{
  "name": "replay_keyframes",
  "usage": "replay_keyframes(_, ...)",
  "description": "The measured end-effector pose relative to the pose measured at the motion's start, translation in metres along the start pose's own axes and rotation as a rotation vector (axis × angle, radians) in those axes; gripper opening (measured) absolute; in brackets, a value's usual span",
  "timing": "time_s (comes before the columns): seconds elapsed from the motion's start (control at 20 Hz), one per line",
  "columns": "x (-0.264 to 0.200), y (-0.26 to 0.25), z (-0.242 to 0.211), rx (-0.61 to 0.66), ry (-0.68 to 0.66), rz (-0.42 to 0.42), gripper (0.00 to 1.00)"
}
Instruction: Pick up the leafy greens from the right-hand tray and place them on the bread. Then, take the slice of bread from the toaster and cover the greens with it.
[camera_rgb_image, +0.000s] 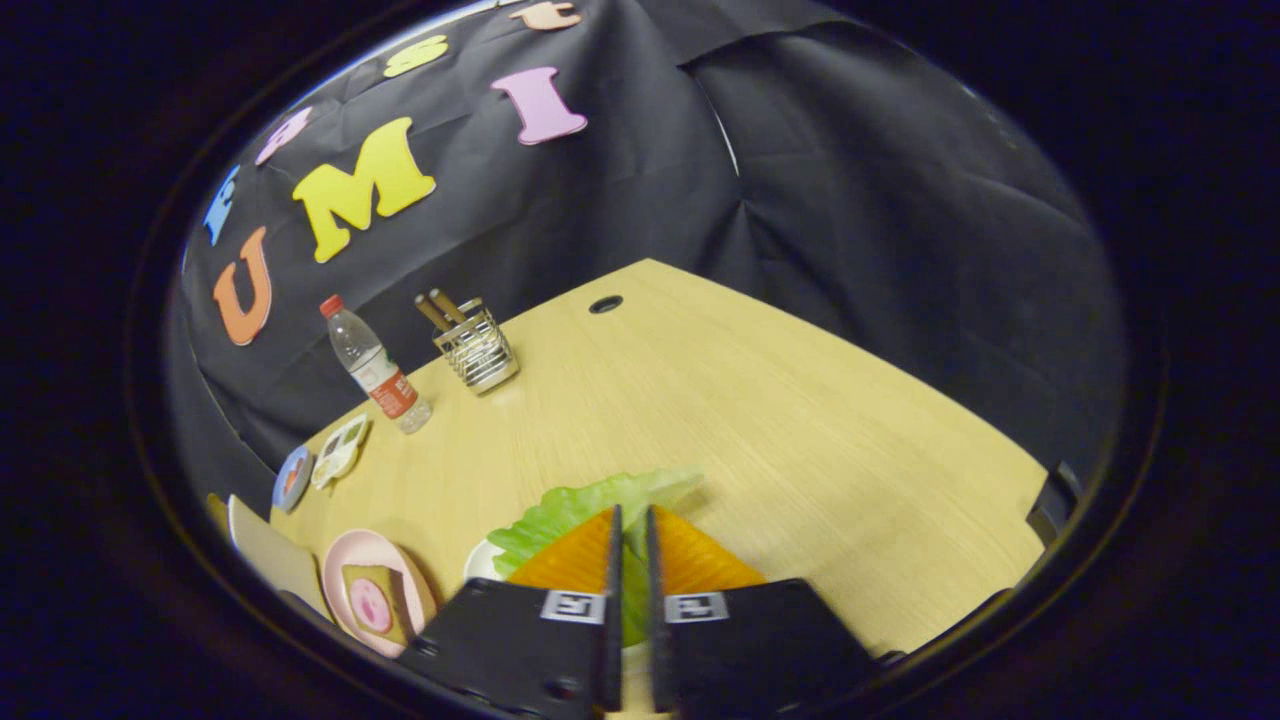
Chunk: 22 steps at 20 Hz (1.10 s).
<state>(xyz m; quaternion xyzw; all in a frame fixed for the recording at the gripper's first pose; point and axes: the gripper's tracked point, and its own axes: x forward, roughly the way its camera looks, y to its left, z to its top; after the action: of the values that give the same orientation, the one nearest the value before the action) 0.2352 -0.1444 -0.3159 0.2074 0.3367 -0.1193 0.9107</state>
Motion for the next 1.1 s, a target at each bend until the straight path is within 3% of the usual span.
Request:
replay_keyframes(0.1, 0.007, 0.001, -0.011, -0.035, 0.048, -0.010, 0.04)
replay_keyframes(0.2, 0.015, -0.004, -0.016, -0.036, 0.079, -0.019, 0.03)
replay_keyframes(0.35, 0.008, 0.010, -0.008, -0.050, 0.053, 0.060, 0.00)
replay_keyframes(0.45, 0.001, 0.021, -0.004, -0.073, 0.043, 0.108, 0.00)
replay_keyframes(0.65, -0.025, 0.033, 0.010, -0.119, 0.002, 0.111, 0.00)
replay_keyframes(1.1, -0.082, 0.080, 0.024, -0.104, -0.043, 0.219, 0.00)
